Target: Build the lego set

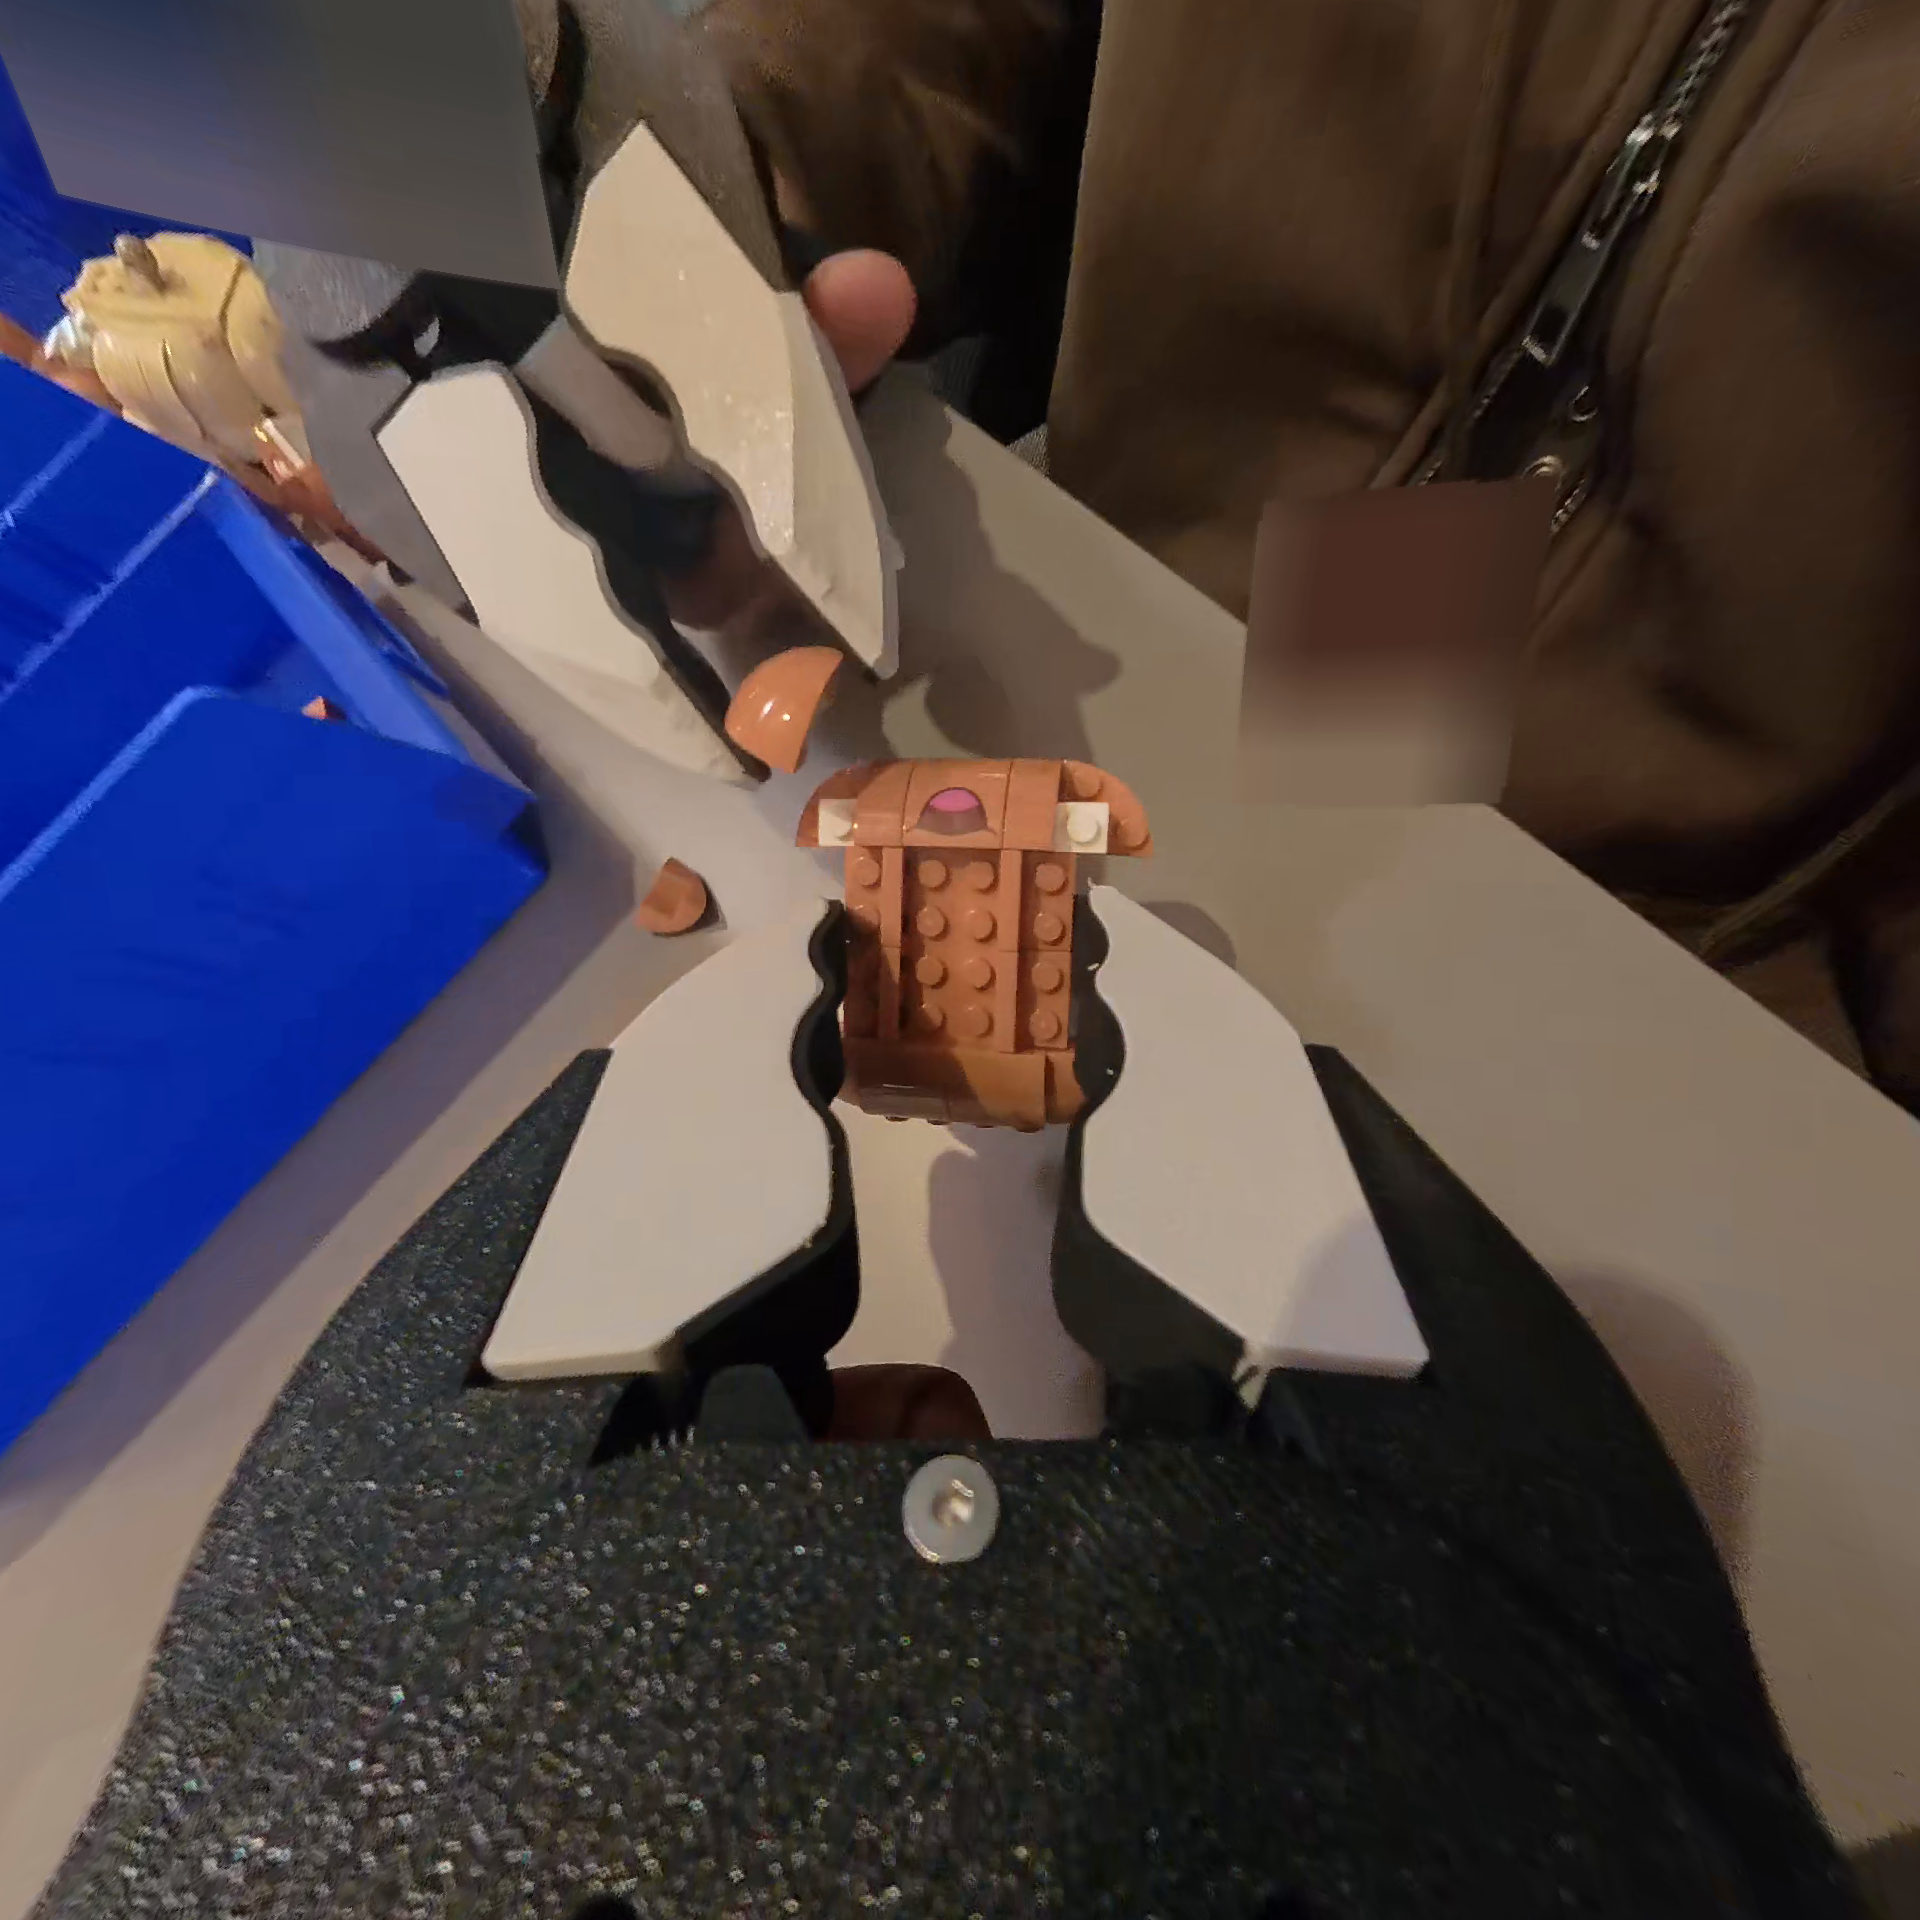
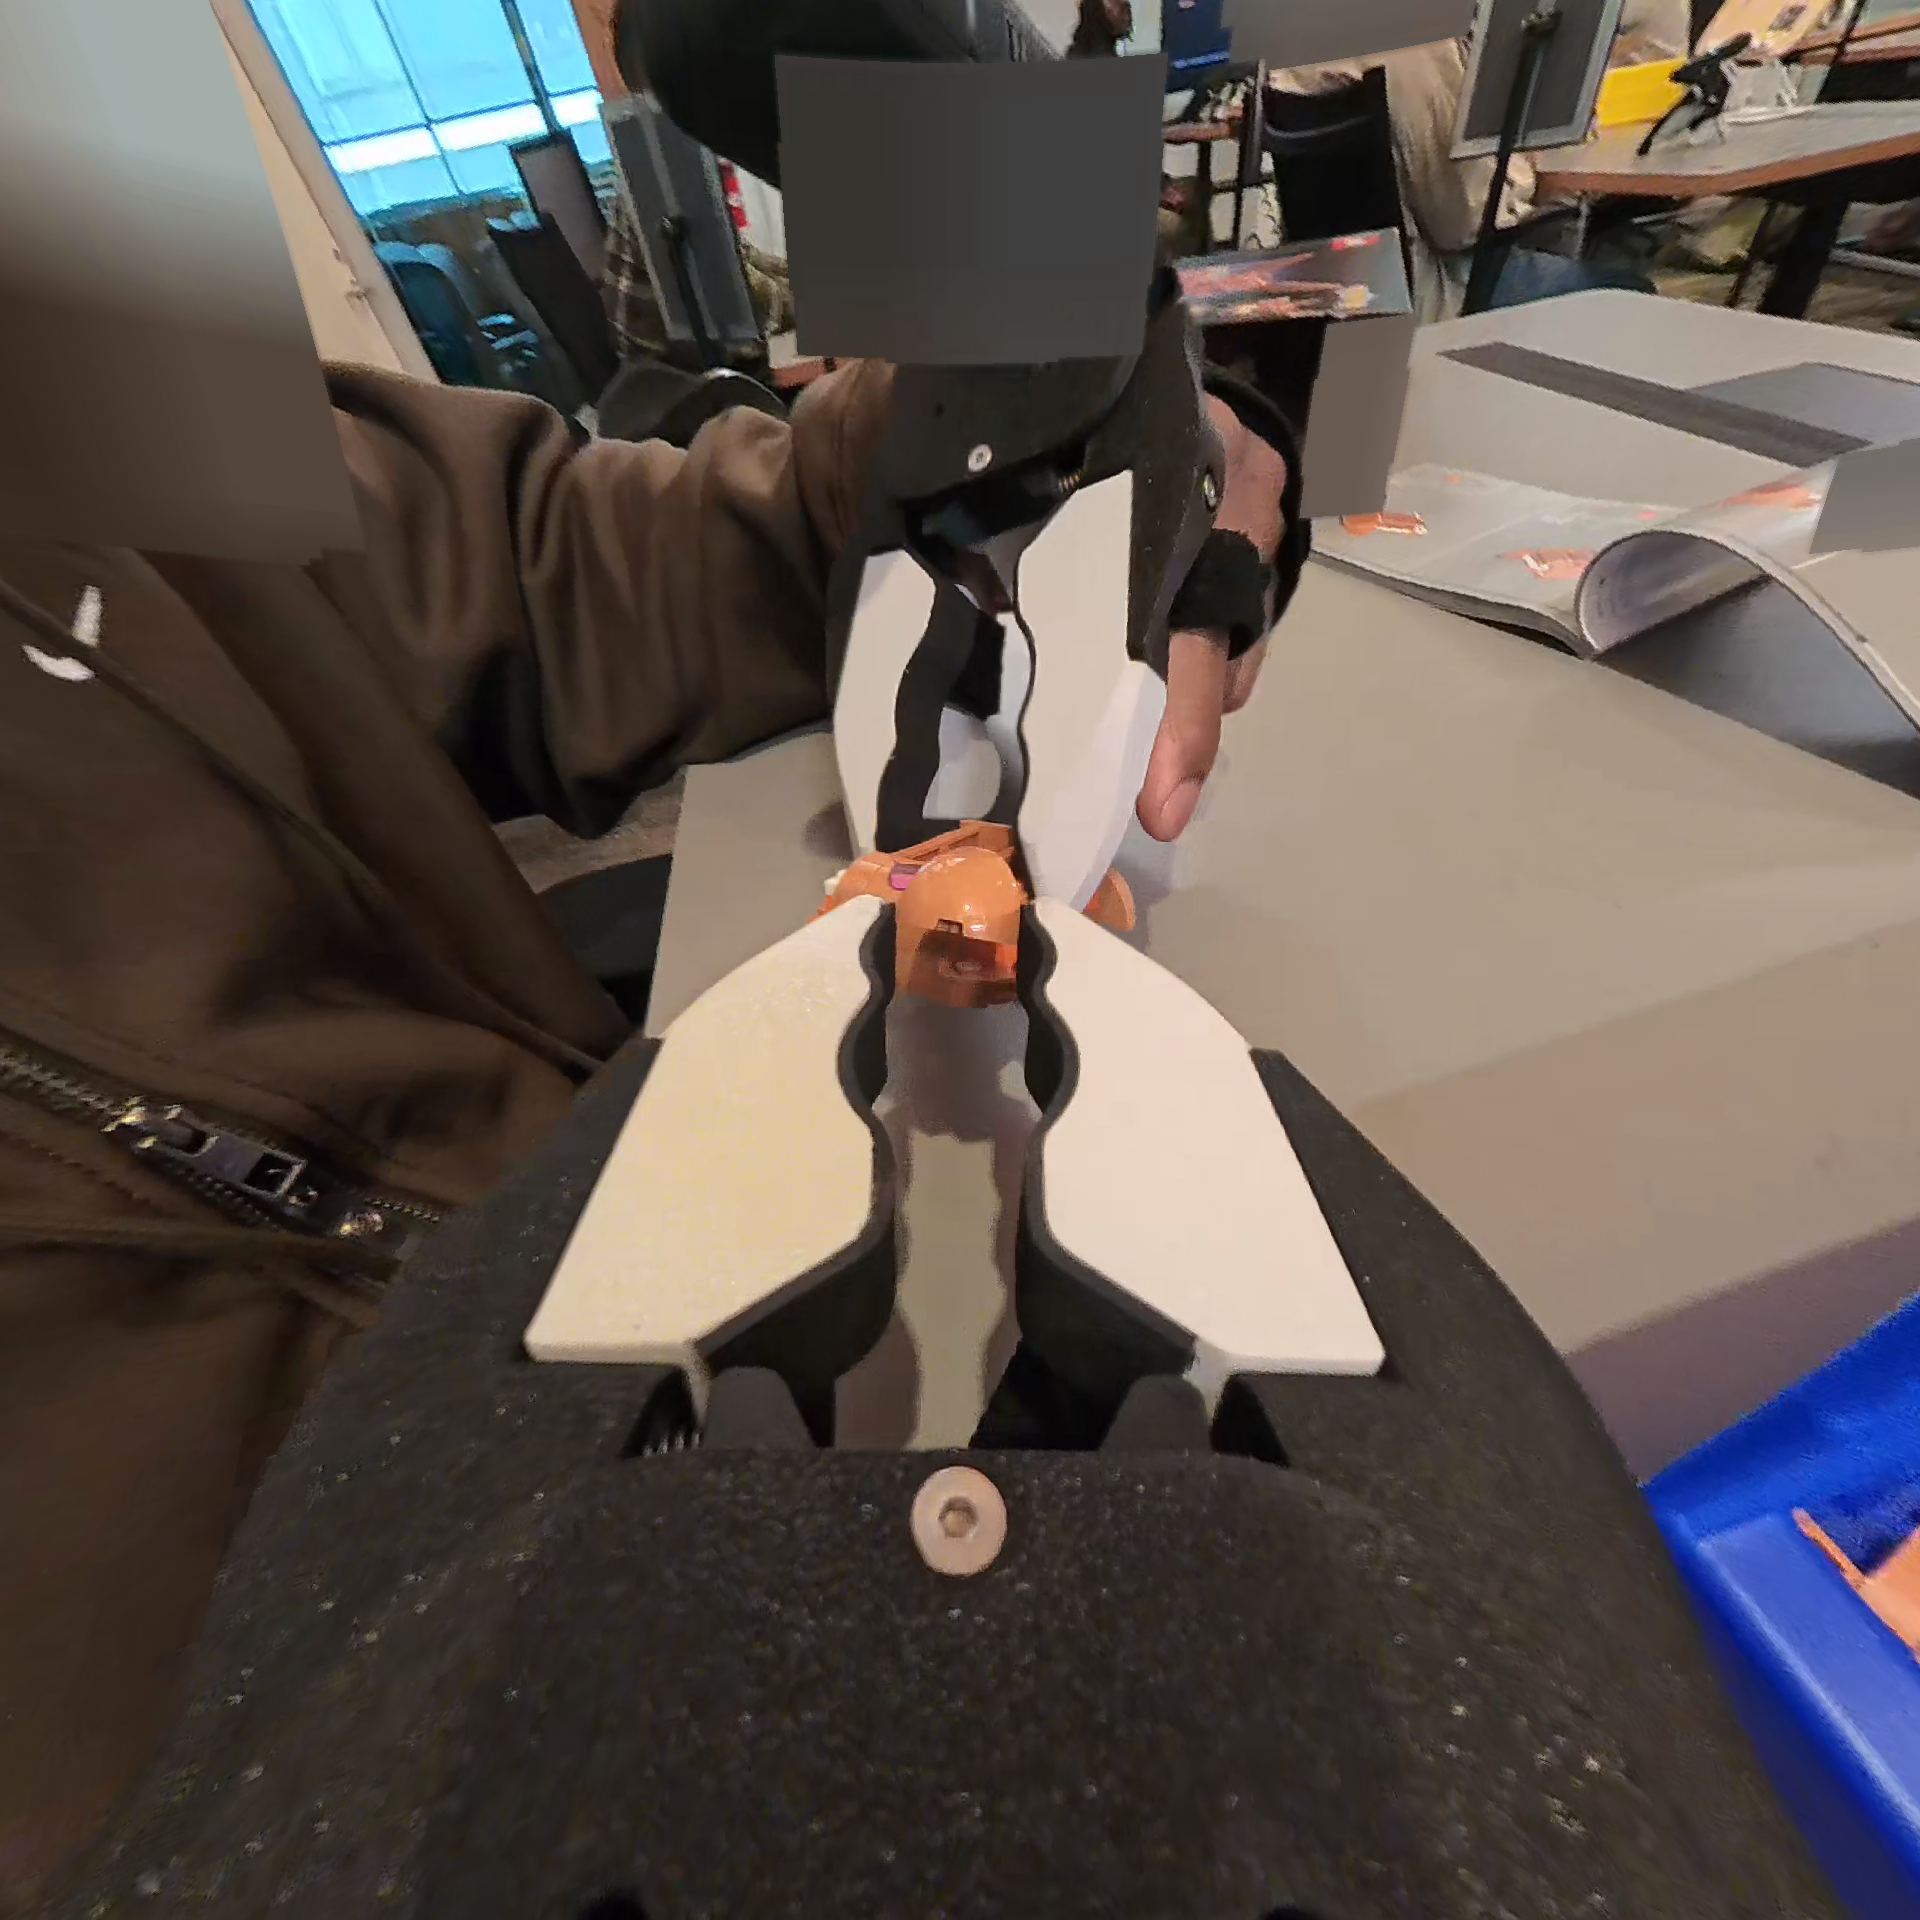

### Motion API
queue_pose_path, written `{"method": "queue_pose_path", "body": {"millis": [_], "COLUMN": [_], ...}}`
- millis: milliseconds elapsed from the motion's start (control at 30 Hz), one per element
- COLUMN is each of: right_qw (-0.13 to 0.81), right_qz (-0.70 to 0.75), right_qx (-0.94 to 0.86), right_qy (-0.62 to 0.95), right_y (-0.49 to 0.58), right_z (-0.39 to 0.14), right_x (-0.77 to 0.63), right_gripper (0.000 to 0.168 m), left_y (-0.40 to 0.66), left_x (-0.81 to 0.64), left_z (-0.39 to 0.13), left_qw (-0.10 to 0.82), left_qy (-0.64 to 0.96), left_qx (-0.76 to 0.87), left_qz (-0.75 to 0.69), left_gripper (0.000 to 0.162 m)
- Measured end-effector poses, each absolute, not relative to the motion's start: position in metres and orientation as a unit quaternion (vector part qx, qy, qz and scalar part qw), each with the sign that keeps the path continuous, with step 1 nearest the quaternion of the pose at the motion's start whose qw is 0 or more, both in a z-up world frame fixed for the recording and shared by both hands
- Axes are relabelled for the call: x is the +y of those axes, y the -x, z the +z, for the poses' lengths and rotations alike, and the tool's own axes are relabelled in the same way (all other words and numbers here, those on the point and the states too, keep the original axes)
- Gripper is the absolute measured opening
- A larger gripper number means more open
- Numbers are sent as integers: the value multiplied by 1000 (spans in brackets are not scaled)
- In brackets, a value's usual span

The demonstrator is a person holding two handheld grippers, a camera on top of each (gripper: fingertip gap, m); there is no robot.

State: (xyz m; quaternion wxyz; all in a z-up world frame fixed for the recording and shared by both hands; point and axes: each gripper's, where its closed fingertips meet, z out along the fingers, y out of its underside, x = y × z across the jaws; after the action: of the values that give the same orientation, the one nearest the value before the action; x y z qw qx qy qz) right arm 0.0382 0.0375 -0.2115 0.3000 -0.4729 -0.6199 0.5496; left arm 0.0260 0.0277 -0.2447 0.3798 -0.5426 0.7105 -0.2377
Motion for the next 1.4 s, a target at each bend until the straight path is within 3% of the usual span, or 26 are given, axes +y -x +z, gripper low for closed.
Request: {"method": "queue_pose_path", "body": {"millis": [1400], "right_qw": [271], "right_qz": [623], "right_qx": [-629], "right_qy": [377], "right_y": [-49], "right_z": [-192], "right_x": [11], "right_gripper": [22], "left_y": [-43], "left_x": [6], "left_z": [-214], "left_qw": [421], "left_qy": [471], "left_qx": [746], "left_qz": [-210], "left_gripper": [42]}}
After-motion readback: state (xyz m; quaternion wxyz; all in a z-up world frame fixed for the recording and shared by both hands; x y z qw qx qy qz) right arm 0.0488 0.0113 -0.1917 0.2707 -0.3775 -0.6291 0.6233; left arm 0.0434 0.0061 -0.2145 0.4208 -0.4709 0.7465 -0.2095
